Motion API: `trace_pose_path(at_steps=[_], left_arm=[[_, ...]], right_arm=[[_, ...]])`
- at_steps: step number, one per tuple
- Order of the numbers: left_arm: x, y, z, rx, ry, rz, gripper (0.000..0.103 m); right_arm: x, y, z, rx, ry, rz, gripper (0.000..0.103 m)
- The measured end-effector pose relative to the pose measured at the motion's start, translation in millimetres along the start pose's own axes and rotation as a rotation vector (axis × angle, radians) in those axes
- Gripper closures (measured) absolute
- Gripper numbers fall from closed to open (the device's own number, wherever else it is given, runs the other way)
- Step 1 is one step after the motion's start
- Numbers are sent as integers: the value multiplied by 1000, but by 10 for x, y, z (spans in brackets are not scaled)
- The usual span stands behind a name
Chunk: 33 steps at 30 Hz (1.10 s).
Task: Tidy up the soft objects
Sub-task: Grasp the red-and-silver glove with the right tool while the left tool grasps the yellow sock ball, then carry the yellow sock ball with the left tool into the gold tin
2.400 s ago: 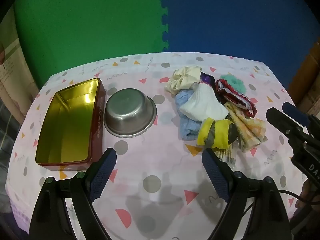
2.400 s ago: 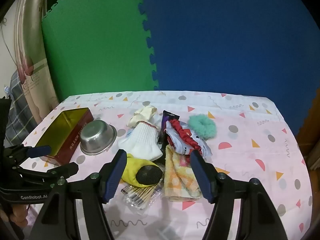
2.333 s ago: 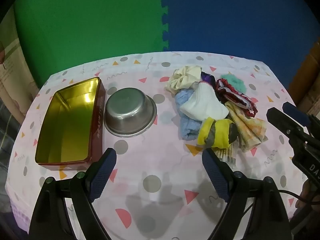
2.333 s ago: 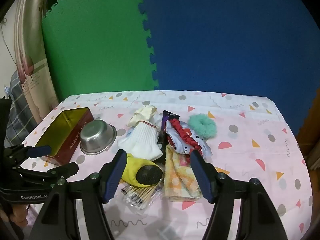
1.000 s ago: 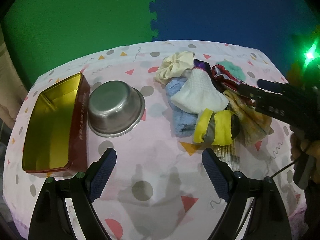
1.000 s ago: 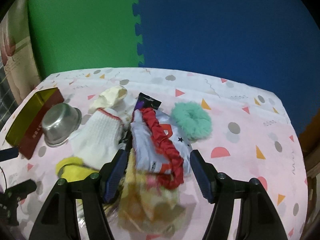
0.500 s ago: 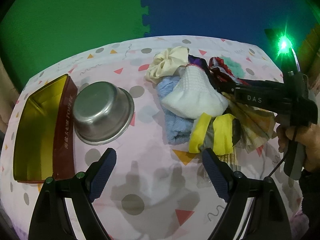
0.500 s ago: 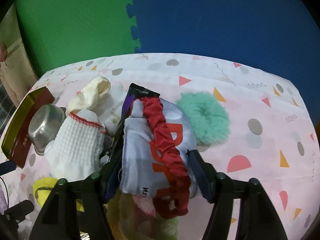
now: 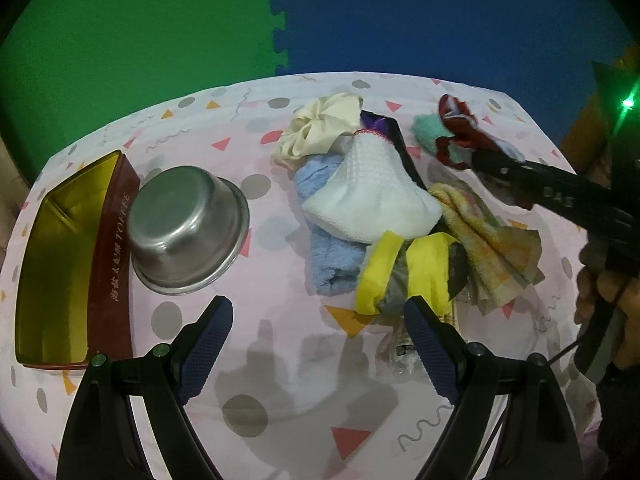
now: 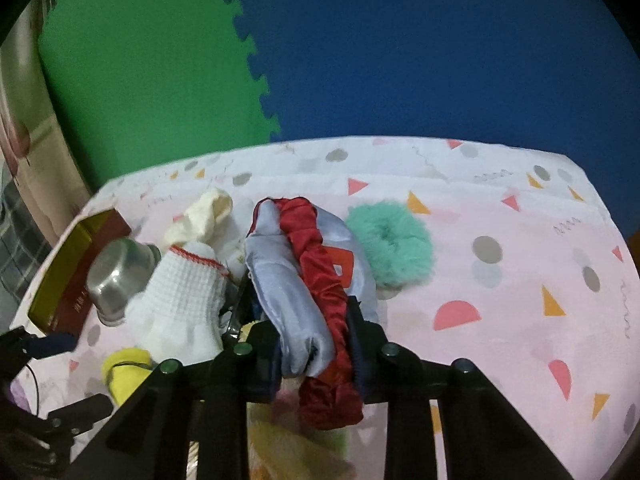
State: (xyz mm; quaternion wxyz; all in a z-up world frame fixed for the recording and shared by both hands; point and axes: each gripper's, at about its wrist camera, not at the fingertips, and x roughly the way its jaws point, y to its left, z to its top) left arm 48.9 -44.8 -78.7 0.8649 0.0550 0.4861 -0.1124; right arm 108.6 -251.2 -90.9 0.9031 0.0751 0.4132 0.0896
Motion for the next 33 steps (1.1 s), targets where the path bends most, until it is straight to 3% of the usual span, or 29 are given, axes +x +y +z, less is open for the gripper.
trace_pose_path(at_steps=[4,13,20,23,25,27,33], left_arm=[[-11,-57,11,12,-6,-10,18],[42,-201,69,44,0,-39,18],[169,-365,90,97,23,-65,18],[252,-398,106,104,42,-83,18],[298,-399,123,101,48,-101,21],[311,-418,114,103,61,-138,43],[244,-473,68,122,52,-195,66]], right_arm=[[-203,-127,-31,20,-38,-38,77],[-325,-482,-320,2,-49,-273,77],[-191,-671,-523,84,-17,-245,77],[-152,-630,-534,54,-5,-253,76],[-132,-613,-528,36,5,-255,76],[-115,-602,-522,24,16,-260,76],[-156,-682,-518,56,10,-227,76]])
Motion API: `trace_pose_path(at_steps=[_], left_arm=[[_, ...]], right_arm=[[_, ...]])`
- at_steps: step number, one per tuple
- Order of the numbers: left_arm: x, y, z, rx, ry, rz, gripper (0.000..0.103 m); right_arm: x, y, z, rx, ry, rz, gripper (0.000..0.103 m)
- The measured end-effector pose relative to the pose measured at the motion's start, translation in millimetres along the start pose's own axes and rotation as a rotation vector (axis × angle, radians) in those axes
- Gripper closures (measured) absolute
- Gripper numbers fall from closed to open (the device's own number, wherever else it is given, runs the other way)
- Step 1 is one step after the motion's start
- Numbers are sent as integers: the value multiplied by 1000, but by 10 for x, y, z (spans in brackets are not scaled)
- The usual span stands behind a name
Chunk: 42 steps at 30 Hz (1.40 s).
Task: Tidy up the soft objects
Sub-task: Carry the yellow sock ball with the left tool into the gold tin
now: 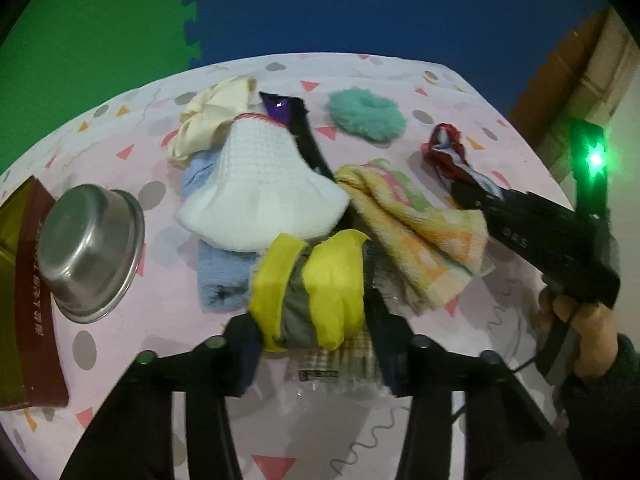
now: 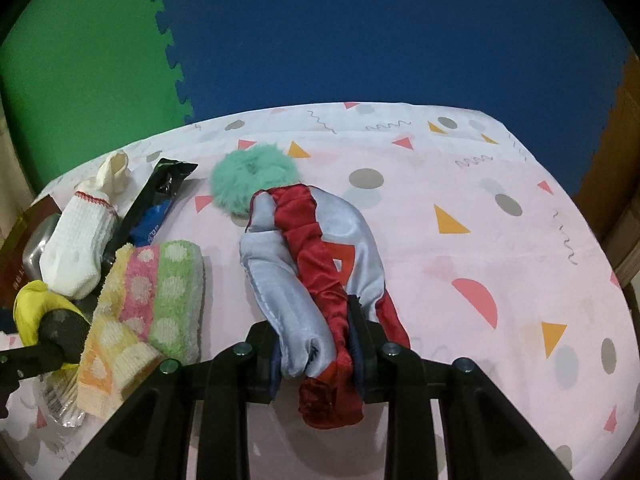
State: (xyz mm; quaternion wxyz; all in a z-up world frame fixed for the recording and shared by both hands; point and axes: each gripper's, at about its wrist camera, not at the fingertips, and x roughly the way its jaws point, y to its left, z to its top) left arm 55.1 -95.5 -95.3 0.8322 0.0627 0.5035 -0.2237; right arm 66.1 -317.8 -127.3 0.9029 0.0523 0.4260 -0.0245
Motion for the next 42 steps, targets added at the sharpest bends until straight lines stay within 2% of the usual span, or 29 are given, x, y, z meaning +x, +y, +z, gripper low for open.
trace_pose_path(at_steps=[3,9,17,29,42], left_arm=[[-64,-54,-37,22,-15,-10,70],[-199,-59,-51,27,-38,-19,72],[-368,100,-3,1,-74,35,72],[-657,722,33,-102,-120,197,72],[-858,1928,-37,-263,-134,459,72]], right_arm=[[2,22,-2,-7,2,-4,75],[6,32,1,-14,2,-9,74],[9,36,0,-13,1,-8,74],[10,51,-3,-21,-1,-18,73],[4,60,5,-36,0,-32,73]])
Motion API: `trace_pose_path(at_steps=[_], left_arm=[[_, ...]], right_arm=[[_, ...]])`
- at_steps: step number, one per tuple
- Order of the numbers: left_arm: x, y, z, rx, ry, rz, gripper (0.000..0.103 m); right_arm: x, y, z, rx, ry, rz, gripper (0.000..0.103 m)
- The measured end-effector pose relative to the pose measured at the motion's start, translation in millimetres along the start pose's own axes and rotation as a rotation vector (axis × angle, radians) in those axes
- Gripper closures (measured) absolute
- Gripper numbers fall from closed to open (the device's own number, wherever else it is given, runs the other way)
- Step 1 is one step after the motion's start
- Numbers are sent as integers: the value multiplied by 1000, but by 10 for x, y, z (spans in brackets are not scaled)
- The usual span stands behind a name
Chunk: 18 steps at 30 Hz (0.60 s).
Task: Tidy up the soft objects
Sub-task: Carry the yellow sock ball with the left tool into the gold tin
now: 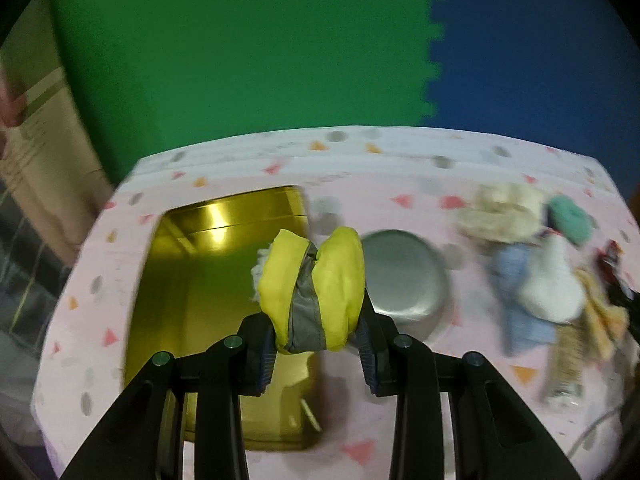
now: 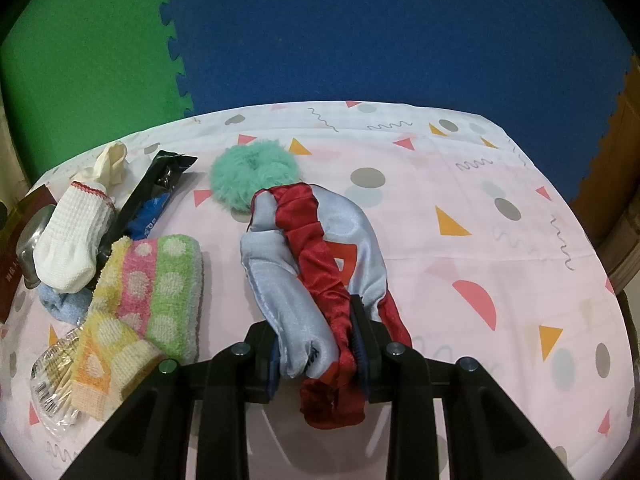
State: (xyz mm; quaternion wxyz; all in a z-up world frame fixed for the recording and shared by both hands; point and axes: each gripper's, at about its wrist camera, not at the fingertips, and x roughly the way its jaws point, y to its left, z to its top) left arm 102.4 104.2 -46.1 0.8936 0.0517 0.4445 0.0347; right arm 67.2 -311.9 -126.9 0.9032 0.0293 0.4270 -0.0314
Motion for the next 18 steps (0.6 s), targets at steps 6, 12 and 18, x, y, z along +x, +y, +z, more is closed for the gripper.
trace_pose_path(at_steps=[6,12,18], left_arm=[[261,467,35,-64,34,86,72],[564,769,21,-114,100,91,71],[781,912,25,-104,133,100,71]], right_arm=[[-1,14,1,-6,0,-5,73],[-1,16,2,-9,1,-10,72],[0,32,3,-20,2,-21,72]])
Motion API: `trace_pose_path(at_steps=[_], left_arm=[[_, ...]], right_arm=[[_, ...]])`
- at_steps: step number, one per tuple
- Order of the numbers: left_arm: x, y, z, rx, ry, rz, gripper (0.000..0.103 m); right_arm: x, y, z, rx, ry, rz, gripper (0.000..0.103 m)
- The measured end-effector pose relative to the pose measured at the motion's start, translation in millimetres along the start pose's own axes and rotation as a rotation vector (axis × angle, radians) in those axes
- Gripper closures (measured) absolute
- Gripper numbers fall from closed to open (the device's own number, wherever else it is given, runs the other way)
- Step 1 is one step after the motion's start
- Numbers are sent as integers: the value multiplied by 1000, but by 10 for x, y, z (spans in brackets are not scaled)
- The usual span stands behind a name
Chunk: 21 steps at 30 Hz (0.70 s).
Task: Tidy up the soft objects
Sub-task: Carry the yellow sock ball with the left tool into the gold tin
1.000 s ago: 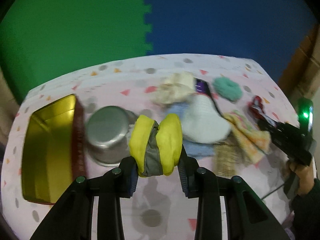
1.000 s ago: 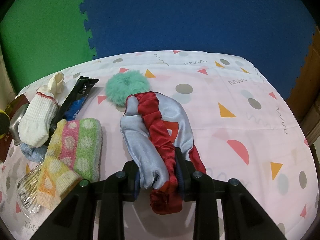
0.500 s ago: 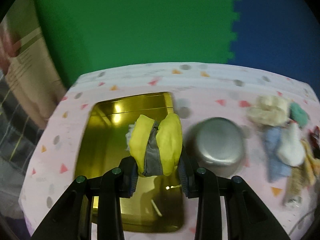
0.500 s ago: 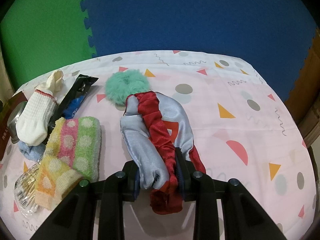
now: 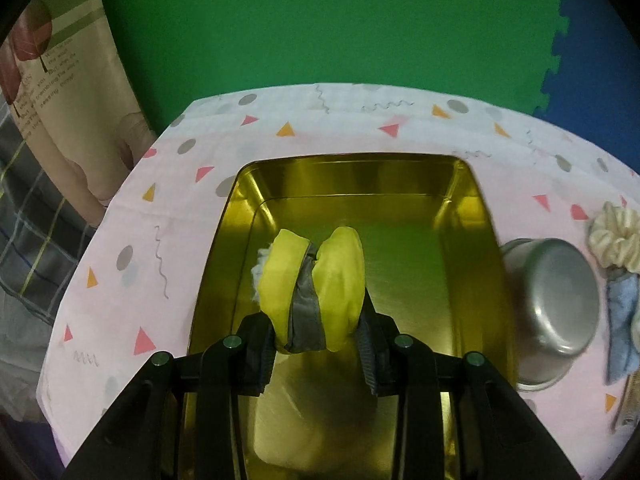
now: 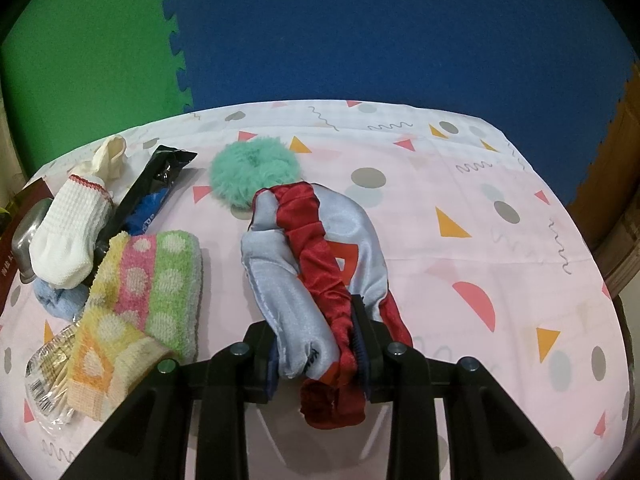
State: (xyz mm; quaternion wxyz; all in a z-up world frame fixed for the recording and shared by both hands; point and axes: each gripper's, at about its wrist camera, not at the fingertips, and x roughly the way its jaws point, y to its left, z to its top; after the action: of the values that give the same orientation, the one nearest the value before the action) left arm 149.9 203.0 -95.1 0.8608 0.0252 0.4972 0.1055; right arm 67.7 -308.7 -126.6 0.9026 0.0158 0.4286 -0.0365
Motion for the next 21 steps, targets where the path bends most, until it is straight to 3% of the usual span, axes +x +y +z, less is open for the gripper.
trace_pose_path(at_steps=[8,17,21], left_arm=[[144,105,-9,-15,26,9,63],[46,192,-37,-33,-5,-4,50],[-32,207,-45,-45,-15,-17,50]], right_arm=[[2,39,1,-29,4,-24,71],[11,52,-3,-45,6,-39,71],[5,61,-6,-51,6,-43,71]])
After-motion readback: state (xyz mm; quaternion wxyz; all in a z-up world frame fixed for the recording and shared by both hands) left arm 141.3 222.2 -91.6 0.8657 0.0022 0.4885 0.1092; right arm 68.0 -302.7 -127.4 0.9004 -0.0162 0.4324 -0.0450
